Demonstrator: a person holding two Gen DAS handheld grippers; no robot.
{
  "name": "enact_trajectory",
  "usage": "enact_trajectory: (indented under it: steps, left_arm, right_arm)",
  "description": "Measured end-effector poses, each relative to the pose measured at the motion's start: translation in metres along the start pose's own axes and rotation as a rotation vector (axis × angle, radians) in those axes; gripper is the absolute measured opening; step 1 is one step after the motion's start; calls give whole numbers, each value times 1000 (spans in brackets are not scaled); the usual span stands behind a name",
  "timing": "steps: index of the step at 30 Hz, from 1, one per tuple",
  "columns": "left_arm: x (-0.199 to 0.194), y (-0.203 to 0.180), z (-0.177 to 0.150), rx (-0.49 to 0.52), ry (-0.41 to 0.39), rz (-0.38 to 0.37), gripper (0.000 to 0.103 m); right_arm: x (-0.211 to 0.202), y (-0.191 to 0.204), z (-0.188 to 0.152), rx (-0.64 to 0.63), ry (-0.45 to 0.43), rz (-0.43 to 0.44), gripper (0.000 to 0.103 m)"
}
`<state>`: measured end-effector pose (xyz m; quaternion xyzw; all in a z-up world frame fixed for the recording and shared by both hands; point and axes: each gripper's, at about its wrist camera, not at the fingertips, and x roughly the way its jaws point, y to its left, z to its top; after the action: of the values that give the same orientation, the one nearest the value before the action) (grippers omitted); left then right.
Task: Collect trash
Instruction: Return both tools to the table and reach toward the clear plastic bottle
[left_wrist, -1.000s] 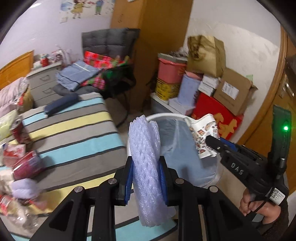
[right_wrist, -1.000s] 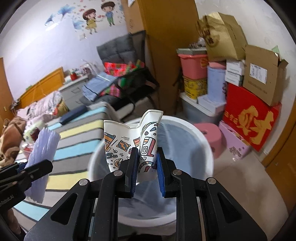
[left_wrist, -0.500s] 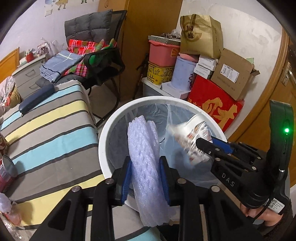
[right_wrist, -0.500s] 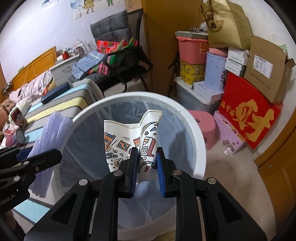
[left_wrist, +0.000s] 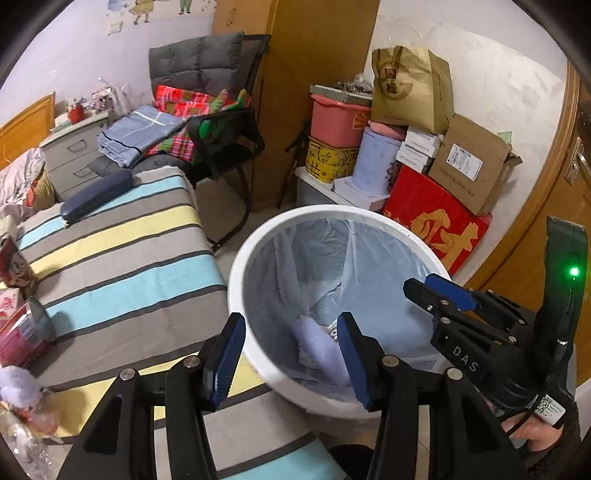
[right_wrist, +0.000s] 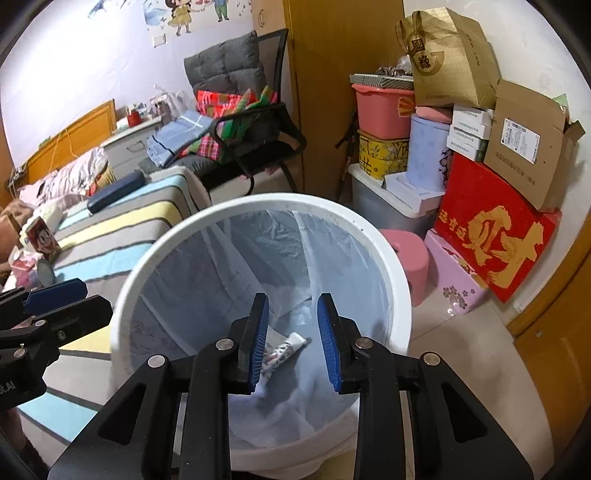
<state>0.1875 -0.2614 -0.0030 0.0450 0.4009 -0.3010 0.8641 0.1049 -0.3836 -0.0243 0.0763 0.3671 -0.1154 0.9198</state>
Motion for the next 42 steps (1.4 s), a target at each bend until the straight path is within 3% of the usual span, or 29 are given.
enact_trajectory:
  steps: [9,19,23,27,42]
  left_arm:
    - [-49,26,-17,-44,-57,75,51]
    - [-108,68,-45,-105,-129,173,52]
    - [-134,93,-60,-144,-157,229,57]
    - [-158,123,-78,-190,-172,274,58]
    - [-225,242,-143,-406,-186,484,59]
  right_arm:
    - [-26,22,1,-8,-77,62,43]
    - [-41,62,-7,-51,-114,151,45]
    - [-46,85,-11,-92,-120,198,45]
    - [-49,104,-15,-120,-120,246,52]
    - [-55,193,-35,-289,-88,452,52]
